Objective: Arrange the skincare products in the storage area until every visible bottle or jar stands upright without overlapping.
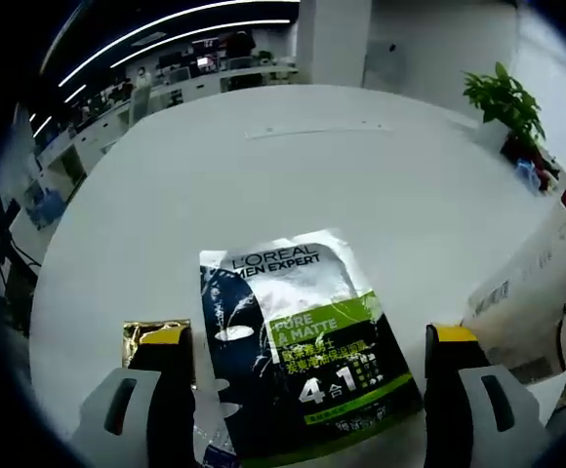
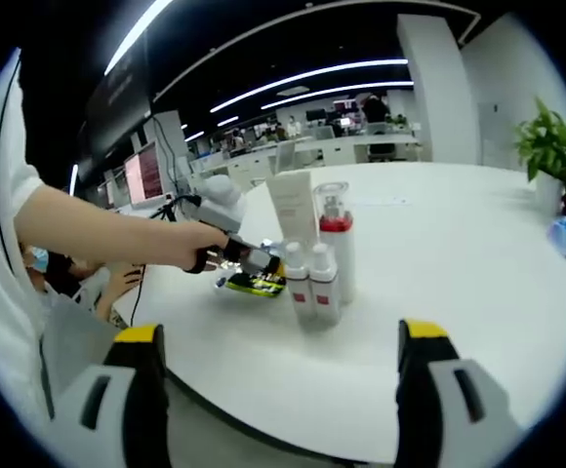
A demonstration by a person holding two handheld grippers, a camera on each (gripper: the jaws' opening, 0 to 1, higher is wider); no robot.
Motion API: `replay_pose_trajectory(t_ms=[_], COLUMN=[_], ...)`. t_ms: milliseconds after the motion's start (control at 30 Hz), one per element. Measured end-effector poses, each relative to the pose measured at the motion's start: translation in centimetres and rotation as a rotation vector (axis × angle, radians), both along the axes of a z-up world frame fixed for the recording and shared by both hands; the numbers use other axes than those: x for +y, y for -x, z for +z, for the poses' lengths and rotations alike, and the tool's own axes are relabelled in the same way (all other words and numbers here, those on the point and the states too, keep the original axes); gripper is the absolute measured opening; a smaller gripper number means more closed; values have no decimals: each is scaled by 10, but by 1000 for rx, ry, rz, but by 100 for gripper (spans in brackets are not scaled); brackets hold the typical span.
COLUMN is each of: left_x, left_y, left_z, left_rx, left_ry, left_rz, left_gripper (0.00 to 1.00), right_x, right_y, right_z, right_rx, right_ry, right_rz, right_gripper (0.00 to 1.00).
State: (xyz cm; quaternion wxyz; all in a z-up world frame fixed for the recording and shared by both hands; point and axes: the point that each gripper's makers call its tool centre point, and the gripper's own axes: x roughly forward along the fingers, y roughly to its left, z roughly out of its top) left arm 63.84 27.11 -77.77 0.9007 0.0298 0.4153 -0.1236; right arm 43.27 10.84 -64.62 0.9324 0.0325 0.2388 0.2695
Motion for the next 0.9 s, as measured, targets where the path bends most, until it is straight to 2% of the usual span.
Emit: replay_pose_trajectory(t_ms=[167,433,500,633,733,800,900], left_x=[3,3,3,7,10,12,15], left_y=[-2,-2,-1,-1,0,1,1], left_z=[-5,-1,1,5,6,8,8], left_rx=[-3,-19,-22,-30,-25,-26,-24], left_ry=[-38,-32,-31,-29,-31,-31,-30], left_rz=[32,48,48,54,48,50,54], left_gripper=[97,97,94,77,74,68,67], right_x=[-1,-2,-2,-2,-2,-2,-2], right_y=[0,-1,-1,-1,-1,-1,-1], right_z=[-1,-1,-1,-1,-1,-1,-1], right_rx=[4,5,5,4,3,3,3], right_ry=[3,5,6,8,8,9,9], right_rz=[-4,-11,-12,-14,-14,-14,-15], right_gripper=[99,99,99,99,99,99,99])
